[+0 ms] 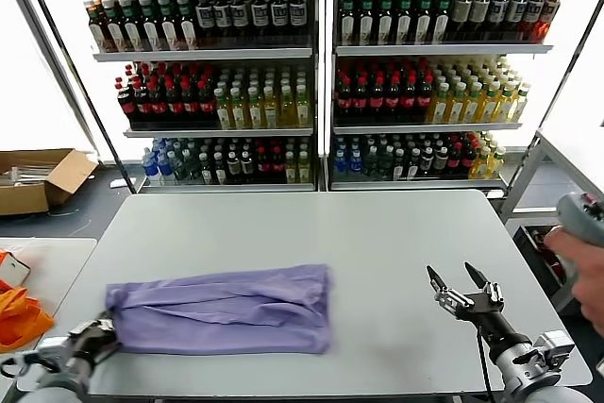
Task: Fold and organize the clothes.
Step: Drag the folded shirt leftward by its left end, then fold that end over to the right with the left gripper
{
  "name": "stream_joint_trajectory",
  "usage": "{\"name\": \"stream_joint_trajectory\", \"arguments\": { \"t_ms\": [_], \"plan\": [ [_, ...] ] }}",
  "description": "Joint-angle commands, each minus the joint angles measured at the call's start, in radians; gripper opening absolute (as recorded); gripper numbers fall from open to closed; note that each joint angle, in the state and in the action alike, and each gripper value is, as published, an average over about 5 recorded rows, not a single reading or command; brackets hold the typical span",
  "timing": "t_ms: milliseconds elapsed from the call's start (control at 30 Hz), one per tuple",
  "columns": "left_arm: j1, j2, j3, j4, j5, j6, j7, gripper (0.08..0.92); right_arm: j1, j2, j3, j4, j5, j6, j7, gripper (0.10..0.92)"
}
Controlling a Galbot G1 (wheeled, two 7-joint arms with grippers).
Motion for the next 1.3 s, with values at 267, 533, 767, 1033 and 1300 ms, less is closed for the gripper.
{"name": "stream_joint_trajectory", "arguments": {
  "t_ms": [267, 533, 767, 1033, 1300],
  "plan": [
    [0.0, 0.073, 0.023, -0.294, -0.054, -0.012, 0.105, 0.092, -0.032, 0.006, 0.007, 0.046, -0.001, -0.004, 0.001, 0.823],
    [-0.037, 0.016, 0.392, -0.427, -0.042, -0.002, 0.038, 0.092, -0.055, 0.021, 0.011, 0.056, -0.01, 0.001, -0.004, 0.823],
    [-0.06, -0.028, 0.519, -0.359, 0.03, 0.0, 0.057, 0.092, -0.057, 0.028, 0.014, 0.053, -0.014, 0.005, -0.006, 0.823],
    [-0.124, -0.127, 0.62, -0.279, 0.049, 0.042, -0.045, 0.092, -0.066, 0.042, -0.002, 0.054, -0.036, 0.008, -0.018, 0.823],
    [-0.216, -0.18, 0.664, -0.223, -0.018, 0.056, -0.195, 0.174, -0.08, 0.05, -0.019, 0.061, -0.055, 0.01, -0.019, 0.823]
  ]
}}
